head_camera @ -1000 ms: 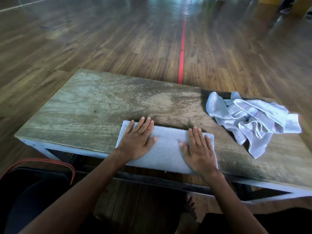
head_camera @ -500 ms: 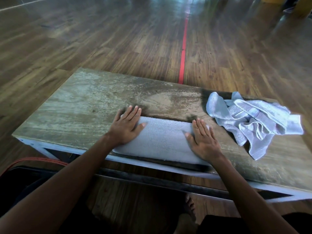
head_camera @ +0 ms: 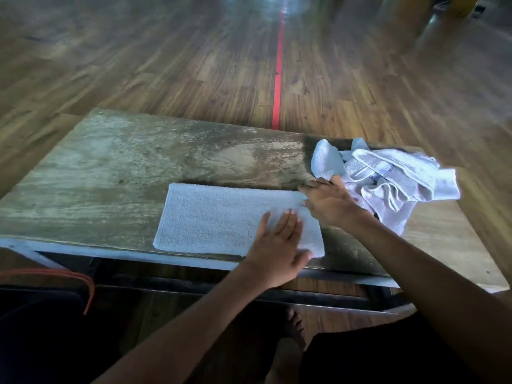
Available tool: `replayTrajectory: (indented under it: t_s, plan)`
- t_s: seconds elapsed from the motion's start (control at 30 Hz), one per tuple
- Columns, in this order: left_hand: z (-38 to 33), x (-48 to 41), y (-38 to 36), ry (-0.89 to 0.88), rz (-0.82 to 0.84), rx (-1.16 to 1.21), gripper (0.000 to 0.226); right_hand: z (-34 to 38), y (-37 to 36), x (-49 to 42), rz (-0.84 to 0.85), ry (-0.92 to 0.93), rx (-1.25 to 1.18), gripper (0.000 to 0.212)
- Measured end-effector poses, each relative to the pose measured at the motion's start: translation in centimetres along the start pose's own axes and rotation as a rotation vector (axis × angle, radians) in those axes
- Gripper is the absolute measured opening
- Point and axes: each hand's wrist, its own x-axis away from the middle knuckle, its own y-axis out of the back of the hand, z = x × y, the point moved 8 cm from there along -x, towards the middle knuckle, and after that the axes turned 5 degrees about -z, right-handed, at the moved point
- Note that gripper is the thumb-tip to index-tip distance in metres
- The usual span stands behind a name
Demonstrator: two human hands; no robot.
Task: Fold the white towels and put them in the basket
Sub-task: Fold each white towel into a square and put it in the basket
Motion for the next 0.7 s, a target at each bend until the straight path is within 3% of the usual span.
replayTrajectory:
  t_s: [0.13, 0.33, 0.5, 0.7]
  plan:
    - [-2.1, -1.1, -0.3, 0.039, -0.127, -0.005, 0.078, -0.5, 0.0, -0.9, 0.017, -0.005, -0.130, 0.030]
    - [-3.5, -0.7, 1.5, -0.046, -0.394, 0.108, 0.025, -1.6, -0.7, -1.8, 0.085, -0.040, -0.215, 0.030]
    - [-4.0, -0.1, 1.9, -0.055, -0.559, 0.081, 0.016, -2.1, -1.2, -1.9, 0.124, -0.066, -0.242, 0.022]
    - [-4.2, -0.4, 1.9, -0.002, -0.466, 0.062, 0.018, -1.7, -0.5, -1.6, 0.116, -0.026, -0.300, 0.015]
